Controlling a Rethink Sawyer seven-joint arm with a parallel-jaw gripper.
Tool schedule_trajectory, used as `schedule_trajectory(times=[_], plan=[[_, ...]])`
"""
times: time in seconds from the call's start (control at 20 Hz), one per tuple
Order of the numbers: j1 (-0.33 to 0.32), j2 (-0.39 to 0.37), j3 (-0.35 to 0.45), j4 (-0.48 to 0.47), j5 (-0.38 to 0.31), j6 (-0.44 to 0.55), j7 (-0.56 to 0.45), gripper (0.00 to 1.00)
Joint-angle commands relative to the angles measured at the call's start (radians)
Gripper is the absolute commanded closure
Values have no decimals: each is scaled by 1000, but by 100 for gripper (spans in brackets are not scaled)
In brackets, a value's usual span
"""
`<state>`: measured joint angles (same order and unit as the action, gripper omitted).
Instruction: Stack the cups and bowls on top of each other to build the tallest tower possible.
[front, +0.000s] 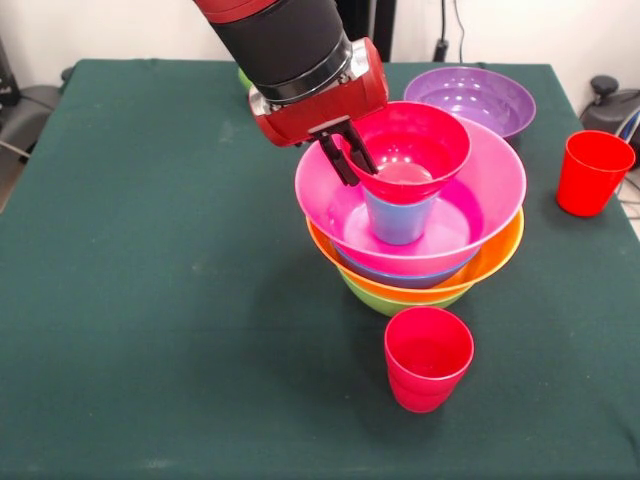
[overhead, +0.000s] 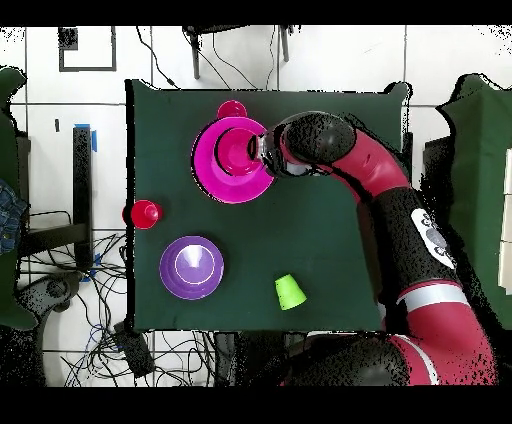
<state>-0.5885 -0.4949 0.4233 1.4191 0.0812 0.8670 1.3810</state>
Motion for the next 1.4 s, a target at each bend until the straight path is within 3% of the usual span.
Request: schedule_trajectory(times=[0.05,1.4], plan=[[21,74,5,40,-60,23,20,100],[20,70,-15,98,-83,-10,29,100]])
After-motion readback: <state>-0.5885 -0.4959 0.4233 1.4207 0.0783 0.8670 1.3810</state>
